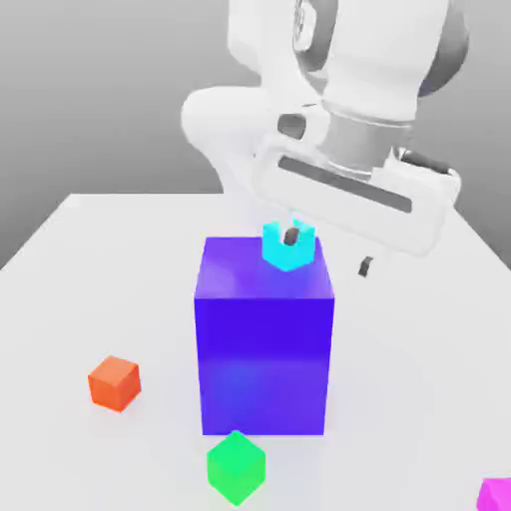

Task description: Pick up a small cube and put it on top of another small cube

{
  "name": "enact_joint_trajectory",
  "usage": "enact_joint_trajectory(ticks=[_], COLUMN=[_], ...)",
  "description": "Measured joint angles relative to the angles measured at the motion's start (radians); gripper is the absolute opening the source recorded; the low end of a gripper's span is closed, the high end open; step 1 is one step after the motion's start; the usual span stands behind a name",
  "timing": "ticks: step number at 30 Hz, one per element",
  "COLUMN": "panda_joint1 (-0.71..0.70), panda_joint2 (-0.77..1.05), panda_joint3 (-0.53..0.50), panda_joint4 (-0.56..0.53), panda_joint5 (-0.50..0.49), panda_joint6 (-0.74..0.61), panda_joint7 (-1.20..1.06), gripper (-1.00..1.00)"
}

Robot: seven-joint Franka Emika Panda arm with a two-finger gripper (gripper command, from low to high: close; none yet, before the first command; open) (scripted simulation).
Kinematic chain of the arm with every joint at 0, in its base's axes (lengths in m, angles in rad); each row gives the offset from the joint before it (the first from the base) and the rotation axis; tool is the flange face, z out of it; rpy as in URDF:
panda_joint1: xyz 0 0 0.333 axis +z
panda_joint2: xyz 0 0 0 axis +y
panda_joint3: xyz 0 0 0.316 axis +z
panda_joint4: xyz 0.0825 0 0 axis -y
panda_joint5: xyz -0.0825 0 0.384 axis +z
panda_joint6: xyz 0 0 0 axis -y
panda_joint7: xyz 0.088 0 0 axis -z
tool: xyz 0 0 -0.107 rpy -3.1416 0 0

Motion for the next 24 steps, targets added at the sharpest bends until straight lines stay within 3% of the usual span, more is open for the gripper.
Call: enact_joint_trajectory(ticks=[13, 24], panda_joint1=[0.068, 0.184], panda_joint2=[0.478, 0.852], panda_joint3=[0.056, 0.025], panda_joint4=[0.247, 0.441], panda_joint5=[-0.253, -0.382], panda_joint6=[0.175, 0.358], panda_joint7=[0.048, 0.042], gripper=[1.00, 1.00])
